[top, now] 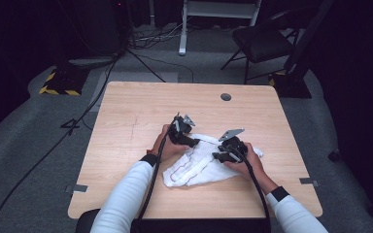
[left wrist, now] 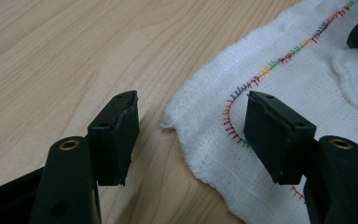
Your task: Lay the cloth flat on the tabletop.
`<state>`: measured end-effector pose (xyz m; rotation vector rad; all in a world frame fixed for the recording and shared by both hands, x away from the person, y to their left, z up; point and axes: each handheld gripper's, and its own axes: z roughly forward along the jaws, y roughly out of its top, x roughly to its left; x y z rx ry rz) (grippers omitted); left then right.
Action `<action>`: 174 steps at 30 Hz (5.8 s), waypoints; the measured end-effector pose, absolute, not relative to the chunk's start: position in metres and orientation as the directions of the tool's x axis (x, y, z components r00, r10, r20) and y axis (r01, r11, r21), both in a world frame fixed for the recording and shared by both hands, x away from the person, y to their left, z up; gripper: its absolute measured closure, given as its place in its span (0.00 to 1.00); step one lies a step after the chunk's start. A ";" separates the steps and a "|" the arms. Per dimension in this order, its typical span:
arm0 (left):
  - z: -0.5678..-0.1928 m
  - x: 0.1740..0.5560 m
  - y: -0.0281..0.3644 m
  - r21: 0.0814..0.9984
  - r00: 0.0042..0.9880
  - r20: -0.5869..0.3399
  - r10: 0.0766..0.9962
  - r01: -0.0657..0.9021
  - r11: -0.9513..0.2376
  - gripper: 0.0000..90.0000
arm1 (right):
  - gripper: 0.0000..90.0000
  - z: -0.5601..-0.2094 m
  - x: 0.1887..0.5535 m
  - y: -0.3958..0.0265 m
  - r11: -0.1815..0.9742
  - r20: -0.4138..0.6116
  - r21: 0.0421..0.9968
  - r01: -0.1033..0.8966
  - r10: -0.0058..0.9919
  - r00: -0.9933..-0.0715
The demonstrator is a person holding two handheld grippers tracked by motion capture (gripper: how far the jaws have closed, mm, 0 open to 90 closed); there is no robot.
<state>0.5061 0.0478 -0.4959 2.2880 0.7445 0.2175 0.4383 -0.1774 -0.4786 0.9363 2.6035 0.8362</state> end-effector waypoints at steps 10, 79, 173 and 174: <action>-0.496 0.500 0.049 0.695 0.863 -0.080 0.498 0.407 -0.593 0.88 | 0.96 -0.476 0.429 -0.175 0.676 -0.083 0.597 0.432 0.588 -0.805; -0.486 0.387 0.121 0.547 0.838 -0.024 0.545 0.467 -0.694 0.30 | 0.37 -0.483 0.396 -0.277 0.619 -0.162 0.613 0.490 0.706 -0.689; -0.486 0.495 0.158 0.686 0.636 -0.020 0.771 0.570 -0.452 0.23 | 0.57 -0.469 0.343 -0.085 0.675 -0.156 0.736 0.056 0.249 -0.956; -0.487 0.496 0.162 0.689 0.625 -0.032 0.780 0.579 -0.436 0.23 | 0.57 -0.470 0.342 -0.083 0.675 -0.155 0.736 0.054 0.245 -0.957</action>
